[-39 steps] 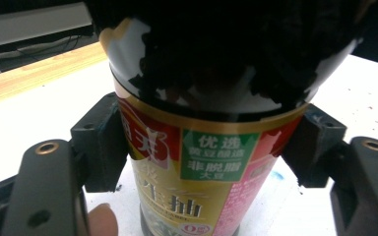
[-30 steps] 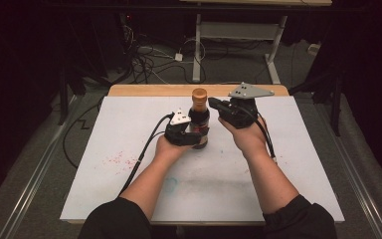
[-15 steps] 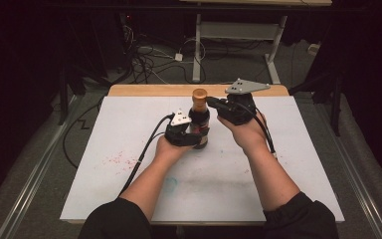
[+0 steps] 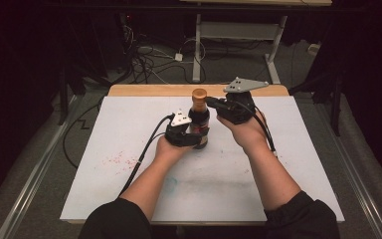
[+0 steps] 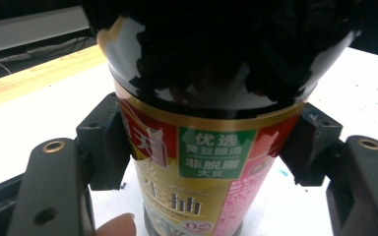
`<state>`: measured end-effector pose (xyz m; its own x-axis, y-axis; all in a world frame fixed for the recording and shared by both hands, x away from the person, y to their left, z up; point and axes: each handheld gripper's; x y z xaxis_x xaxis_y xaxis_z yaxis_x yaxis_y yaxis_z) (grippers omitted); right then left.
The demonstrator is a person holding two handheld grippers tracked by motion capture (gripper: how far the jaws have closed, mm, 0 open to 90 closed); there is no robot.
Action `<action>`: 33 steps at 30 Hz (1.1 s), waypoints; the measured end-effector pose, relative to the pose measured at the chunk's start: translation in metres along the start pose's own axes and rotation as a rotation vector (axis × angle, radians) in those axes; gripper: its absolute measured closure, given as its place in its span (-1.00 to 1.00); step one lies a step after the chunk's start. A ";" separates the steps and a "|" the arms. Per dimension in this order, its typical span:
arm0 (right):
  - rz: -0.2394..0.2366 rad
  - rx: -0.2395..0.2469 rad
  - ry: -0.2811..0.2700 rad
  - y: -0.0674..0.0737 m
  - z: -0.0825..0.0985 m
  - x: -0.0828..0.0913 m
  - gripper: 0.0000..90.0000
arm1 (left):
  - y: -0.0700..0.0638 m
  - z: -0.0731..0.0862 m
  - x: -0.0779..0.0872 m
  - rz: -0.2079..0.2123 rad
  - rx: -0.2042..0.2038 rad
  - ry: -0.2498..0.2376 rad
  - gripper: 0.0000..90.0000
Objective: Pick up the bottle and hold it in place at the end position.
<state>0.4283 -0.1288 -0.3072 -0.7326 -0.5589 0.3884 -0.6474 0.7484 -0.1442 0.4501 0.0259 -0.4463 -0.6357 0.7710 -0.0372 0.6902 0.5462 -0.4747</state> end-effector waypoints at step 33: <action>0.023 -0.014 0.042 0.009 -0.010 -0.002 1.00 | 0.001 0.004 0.000 -0.010 -0.025 -0.031 -0.32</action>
<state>0.4258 -0.1175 -0.3001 -0.7376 -0.5260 0.4234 -0.6271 0.7661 -0.1408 0.4489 0.0252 -0.4499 -0.6528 0.7552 -0.0595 0.6919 0.5624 -0.4527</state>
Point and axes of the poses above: each handheld gripper's, and its own axes: x roughly backward along the jaws, z roughly out of its underside, y roughly to its left, and after that the axes turned 8 degrees about z, right-handed
